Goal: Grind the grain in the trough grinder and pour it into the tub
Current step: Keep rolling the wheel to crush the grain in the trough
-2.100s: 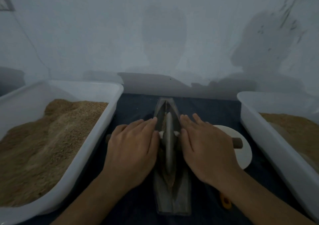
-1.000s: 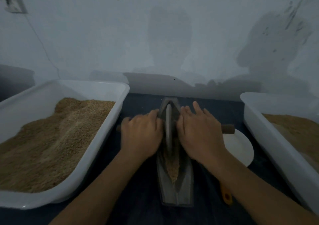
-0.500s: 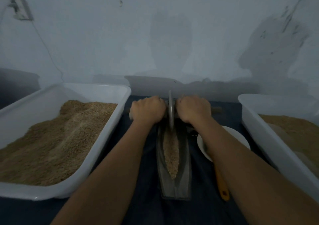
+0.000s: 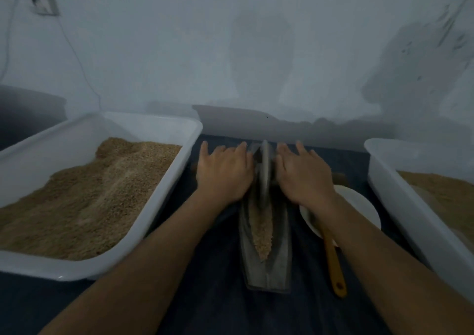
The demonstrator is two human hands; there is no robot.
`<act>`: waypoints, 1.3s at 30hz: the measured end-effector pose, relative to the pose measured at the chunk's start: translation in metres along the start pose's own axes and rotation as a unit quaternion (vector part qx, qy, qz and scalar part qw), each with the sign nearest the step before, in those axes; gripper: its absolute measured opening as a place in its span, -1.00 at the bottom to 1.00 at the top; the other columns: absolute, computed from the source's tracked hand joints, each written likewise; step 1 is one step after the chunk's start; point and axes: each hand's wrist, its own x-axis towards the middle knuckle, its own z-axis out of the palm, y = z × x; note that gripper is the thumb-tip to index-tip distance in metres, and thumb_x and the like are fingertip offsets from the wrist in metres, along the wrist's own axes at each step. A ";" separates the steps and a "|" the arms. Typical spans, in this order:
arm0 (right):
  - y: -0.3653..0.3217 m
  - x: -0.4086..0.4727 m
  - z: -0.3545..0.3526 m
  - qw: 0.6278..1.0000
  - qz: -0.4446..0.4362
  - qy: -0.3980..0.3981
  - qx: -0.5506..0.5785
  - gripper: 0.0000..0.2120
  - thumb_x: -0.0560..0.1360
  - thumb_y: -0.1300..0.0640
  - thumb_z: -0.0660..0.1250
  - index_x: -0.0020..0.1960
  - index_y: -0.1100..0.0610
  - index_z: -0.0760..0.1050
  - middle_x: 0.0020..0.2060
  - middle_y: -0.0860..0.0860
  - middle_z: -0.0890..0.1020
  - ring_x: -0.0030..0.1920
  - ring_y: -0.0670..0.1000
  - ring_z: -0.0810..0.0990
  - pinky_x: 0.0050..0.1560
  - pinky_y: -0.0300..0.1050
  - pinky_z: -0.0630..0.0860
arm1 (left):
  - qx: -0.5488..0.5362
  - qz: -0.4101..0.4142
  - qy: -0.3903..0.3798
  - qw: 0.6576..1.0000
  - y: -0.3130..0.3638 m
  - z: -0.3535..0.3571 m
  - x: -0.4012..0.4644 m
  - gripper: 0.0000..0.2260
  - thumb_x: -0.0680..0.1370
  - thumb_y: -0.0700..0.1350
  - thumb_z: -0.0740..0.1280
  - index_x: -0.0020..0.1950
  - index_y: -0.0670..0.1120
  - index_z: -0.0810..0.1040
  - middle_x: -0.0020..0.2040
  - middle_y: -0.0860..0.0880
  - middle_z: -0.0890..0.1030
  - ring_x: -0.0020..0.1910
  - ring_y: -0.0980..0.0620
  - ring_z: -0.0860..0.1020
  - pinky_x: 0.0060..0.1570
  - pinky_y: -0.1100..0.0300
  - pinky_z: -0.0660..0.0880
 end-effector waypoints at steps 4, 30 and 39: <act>0.007 0.038 -0.001 0.996 0.069 -0.047 0.007 -0.51 0.71 0.00 -0.08 0.55 0.14 0.30 0.56 0.10 0.33 0.61 0.18 0.12 0.56 0.21 0.12 | 0.032 -0.023 -0.004 0.999 0.020 -0.007 0.042 -0.75 0.67 0.05 0.04 0.02 0.00 0.46 -0.01 -0.10 0.68 0.06 -0.17 0.63 0.31 -0.15 0.28; -0.008 -0.061 -0.007 0.996 -0.070 0.061 0.002 -0.42 0.68 -0.10 -0.18 0.60 0.04 0.27 0.55 -0.04 0.36 0.61 0.02 0.17 0.54 0.06 0.20 | 0.037 0.054 0.031 0.997 -0.011 -0.002 -0.049 -0.57 0.71 0.07 -0.18 0.17 0.06 0.47 0.28 0.05 0.59 0.07 -0.03 0.61 -0.08 0.06 0.41; -0.007 -0.031 -0.002 0.999 -0.037 0.040 -0.006 -0.43 0.69 -0.10 -0.18 0.56 0.04 0.33 0.54 -0.01 0.38 0.61 0.04 0.17 0.56 0.09 0.15 | 0.091 0.044 0.043 0.994 -0.005 -0.001 -0.029 -0.58 0.71 0.09 -0.10 0.14 0.03 0.54 0.28 0.03 0.62 0.10 -0.04 0.60 0.02 0.03 0.45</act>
